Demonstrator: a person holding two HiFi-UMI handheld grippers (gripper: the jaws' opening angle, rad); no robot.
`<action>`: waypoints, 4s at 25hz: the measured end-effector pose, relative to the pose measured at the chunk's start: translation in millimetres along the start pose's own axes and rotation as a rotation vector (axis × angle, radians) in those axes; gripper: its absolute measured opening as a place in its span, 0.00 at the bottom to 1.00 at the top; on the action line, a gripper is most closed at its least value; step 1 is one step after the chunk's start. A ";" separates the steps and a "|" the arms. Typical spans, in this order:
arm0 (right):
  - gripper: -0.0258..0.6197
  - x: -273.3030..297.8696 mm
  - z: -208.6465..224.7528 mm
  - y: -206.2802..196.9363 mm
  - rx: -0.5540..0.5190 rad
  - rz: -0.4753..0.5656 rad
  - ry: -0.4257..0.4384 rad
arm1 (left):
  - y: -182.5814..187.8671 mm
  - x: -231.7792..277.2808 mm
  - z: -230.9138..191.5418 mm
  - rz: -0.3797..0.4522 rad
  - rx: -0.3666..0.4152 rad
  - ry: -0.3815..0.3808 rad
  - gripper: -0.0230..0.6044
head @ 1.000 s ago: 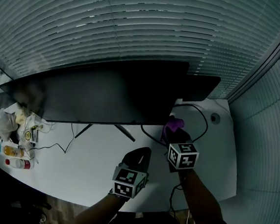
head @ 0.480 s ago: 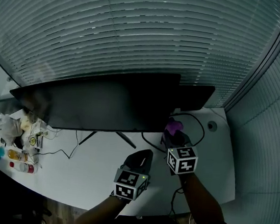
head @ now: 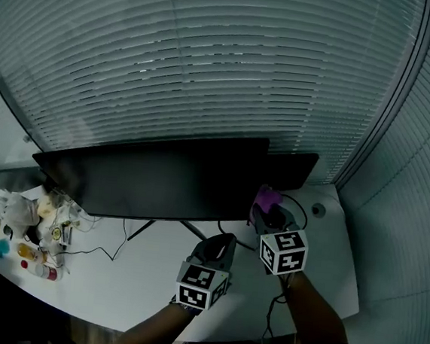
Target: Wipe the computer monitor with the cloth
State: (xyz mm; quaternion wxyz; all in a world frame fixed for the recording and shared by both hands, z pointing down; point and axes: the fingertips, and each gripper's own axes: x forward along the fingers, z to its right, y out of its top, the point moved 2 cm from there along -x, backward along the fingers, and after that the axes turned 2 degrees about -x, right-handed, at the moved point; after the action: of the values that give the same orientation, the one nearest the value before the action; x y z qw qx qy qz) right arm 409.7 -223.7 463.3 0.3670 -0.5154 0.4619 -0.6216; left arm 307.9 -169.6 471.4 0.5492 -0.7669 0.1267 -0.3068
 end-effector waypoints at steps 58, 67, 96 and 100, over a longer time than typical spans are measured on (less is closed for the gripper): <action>0.16 -48.9 -38.2 222.1 -0.186 0.302 -0.050 | 122.5 -97.5 -0.4 0.227 0.103 0.080 0.05; 0.16 -15.6 -67.5 213.8 -0.186 0.232 -0.141 | 111.9 -128.7 -51.1 0.212 0.093 0.026 0.05; 0.16 97.3 -326.2 243.7 -0.302 0.173 -0.004 | 90.2 -298.0 -229.7 0.274 0.012 0.138 0.05; 0.16 114.5 -366.4 245.2 -0.312 0.173 0.038 | 86.8 -320.0 -253.4 0.279 0.006 0.164 0.05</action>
State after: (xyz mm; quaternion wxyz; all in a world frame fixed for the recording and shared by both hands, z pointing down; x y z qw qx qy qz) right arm 23.0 -333.2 248.9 0.3259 -0.5127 0.6022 -0.5181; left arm -83.7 -225.0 338.3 0.5765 -0.7127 0.2755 -0.2895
